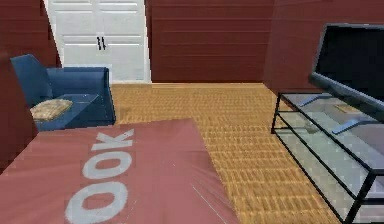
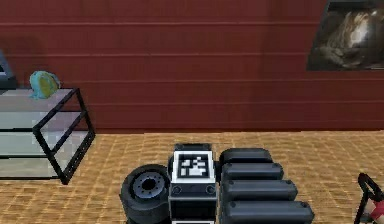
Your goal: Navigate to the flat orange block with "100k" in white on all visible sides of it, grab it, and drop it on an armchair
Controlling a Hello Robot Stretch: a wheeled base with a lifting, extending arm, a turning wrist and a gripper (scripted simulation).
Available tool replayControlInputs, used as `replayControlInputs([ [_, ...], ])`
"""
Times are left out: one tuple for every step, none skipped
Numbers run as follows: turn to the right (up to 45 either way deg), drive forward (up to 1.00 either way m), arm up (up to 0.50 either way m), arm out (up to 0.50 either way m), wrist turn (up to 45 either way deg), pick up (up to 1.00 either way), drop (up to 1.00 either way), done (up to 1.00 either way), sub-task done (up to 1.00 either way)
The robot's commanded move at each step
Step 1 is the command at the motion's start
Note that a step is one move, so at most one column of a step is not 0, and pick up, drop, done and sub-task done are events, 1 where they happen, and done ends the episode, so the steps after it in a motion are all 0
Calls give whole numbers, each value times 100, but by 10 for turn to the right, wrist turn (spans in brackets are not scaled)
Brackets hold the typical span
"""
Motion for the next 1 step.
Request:
replayControlInputs([
  [450,0,0,0,0,0,0,0,0],
])
